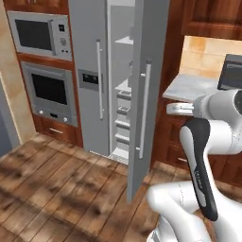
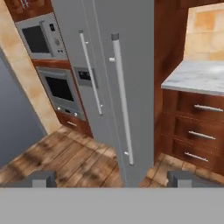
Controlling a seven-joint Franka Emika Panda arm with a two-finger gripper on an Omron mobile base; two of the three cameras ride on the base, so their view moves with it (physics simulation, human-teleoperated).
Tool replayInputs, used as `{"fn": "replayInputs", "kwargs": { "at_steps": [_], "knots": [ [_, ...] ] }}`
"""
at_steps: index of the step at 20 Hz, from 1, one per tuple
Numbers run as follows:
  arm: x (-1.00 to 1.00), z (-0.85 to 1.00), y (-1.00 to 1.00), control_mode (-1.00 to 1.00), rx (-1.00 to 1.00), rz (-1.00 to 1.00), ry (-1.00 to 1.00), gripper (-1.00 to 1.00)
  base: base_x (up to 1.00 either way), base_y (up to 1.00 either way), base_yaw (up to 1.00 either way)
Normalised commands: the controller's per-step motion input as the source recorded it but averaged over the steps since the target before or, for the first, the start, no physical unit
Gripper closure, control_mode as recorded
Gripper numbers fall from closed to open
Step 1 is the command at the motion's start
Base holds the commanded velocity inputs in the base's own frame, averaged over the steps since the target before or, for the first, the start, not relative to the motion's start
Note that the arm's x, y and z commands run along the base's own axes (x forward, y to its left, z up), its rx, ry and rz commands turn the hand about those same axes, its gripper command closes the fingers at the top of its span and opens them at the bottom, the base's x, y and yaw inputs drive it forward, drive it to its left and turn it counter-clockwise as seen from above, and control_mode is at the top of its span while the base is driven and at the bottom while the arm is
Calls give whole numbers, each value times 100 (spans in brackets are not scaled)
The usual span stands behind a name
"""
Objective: Retrieve the peach and pear from the fridge and place them into the bowl on the dining table.
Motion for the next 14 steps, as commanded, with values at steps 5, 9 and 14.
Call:
{"fn": "replayInputs", "kwargs": {
  "at_steps": [5,9,14],
  "knots": [
    [0,0,0,100,0,0,0,-100,45,100,-55],
    [0,0,0,100,0,0,0,-100,45,100,-52],
    [0,0,0,100,0,0,0,-100,4,100,-39]
  ]
}}
